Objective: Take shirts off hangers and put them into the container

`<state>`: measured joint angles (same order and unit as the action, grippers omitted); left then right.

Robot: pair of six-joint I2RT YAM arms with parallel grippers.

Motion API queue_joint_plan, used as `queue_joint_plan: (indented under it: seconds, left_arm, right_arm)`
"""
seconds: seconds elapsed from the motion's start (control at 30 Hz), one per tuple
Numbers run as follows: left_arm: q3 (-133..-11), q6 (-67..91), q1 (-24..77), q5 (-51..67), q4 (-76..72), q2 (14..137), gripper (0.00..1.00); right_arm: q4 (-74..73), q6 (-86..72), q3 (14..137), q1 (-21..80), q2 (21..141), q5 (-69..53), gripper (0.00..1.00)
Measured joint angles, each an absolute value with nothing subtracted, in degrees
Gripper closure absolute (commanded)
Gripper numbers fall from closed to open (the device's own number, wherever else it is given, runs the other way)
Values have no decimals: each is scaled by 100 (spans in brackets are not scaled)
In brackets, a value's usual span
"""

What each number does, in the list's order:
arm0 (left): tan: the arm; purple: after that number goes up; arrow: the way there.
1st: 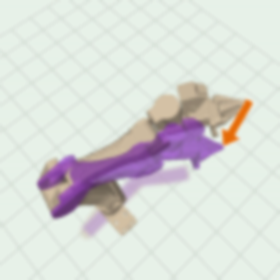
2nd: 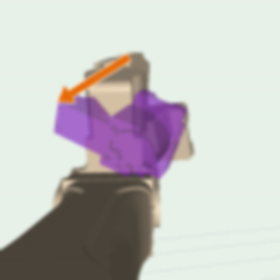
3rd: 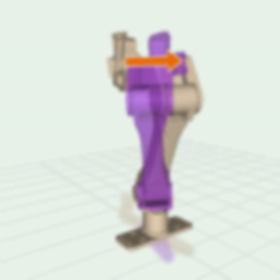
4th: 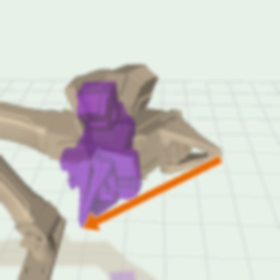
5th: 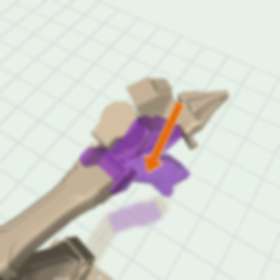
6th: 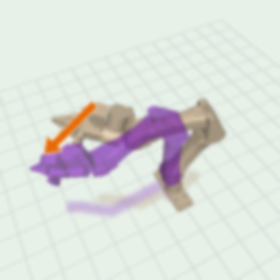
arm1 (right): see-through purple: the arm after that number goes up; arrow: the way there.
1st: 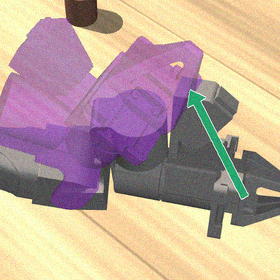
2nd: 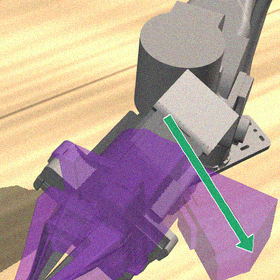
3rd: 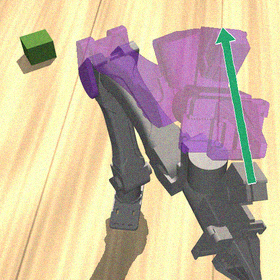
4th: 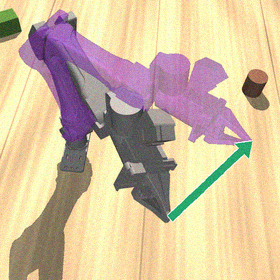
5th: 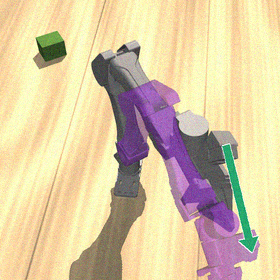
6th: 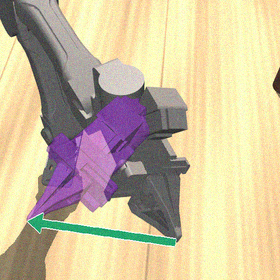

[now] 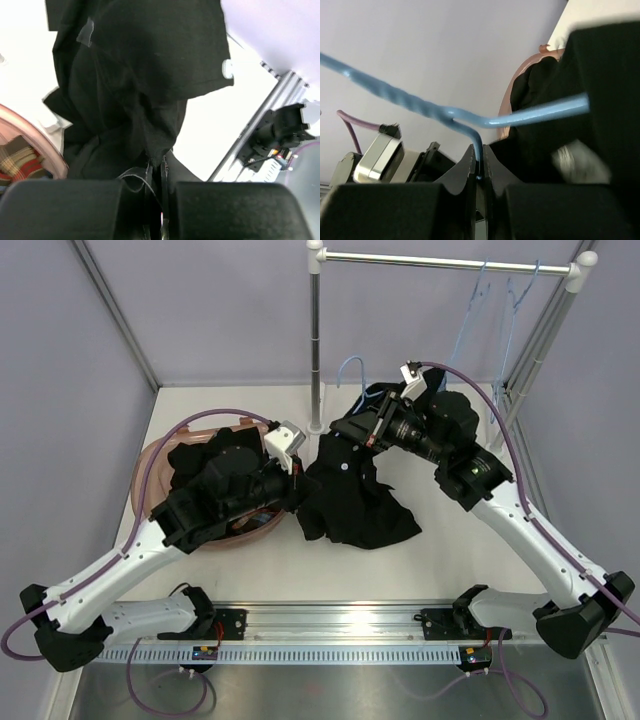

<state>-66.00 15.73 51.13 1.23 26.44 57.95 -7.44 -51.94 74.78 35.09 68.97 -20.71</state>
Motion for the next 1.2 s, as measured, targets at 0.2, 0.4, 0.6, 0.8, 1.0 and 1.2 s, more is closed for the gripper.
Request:
queue_joint_plan:
  seconds: [0.2, 0.4, 0.6, 0.8, 1.0, 1.2]
  left_arm:
    - [-6595, 1778, 5144, -283, 2915, 5789, 100]
    - [-6598, 1984, 5083, -471, 3385, 5612, 100]
    - [-6683, 2132, 5087, -228, 3719, 5369, 100]
    - [-6716, 2364, 5216, 244, 3813, 5297, 100]
    - [-6716, 2523, 5251, 576, 4040, 5251, 100]
    - [-6716, 2604, 5266, 858, 4130, 5207, 100]
  right_arm:
    - [-1313, -4910, 7478, 3601, 6462, -2333, 25]
    - [-2340, -4154, 7483, 3677, 5367, -2652, 11]
    - [-3389, -3293, 7559, 3686, 4510, -2561, 22]
    - [-3859, -2580, 8025, 3686, 4998, -2449, 35]
    - [-4051, -1992, 8412, 3691, 6062, -2099, 44]
    - [-4158, -1638, 8927, 3701, 6801, -1712, 46]
